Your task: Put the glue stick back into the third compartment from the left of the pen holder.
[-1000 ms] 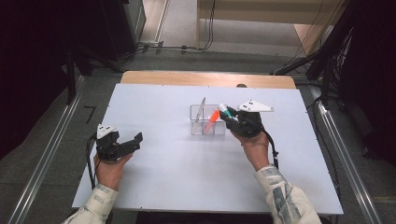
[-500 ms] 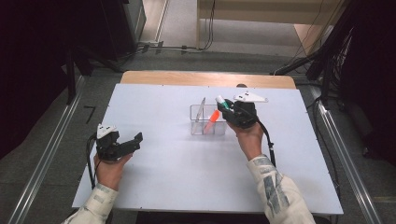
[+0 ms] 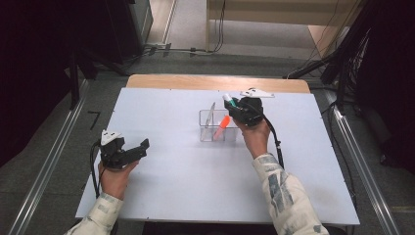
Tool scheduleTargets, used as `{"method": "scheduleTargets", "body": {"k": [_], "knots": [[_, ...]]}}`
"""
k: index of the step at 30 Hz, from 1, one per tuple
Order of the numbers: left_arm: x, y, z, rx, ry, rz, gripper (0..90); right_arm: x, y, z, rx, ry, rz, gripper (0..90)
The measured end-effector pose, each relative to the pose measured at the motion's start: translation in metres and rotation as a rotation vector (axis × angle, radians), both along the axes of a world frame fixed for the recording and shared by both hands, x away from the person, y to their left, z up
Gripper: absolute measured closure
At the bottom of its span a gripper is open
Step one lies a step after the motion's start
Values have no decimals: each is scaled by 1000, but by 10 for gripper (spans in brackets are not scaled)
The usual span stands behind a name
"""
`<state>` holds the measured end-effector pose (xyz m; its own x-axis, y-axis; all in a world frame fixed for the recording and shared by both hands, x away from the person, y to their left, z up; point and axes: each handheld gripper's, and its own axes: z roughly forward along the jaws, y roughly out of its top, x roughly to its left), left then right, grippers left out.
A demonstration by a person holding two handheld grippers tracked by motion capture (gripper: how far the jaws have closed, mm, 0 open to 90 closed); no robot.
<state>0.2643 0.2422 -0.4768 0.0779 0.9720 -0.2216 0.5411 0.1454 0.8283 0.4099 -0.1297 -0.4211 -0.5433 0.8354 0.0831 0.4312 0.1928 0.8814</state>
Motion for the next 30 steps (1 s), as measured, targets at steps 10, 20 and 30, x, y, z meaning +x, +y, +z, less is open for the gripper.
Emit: {"method": "scheduleTargets", "body": {"k": [10,20,30], "knots": [[0,0,0,2,1,1,88,2,0,-1,1,3,-2,626],[0,0,0,2,1,-1,88,1,0,-2,14,24,7,625],[0,0,0,1,1,2,88,-6,-5,-6,22,26,13,621]]}}
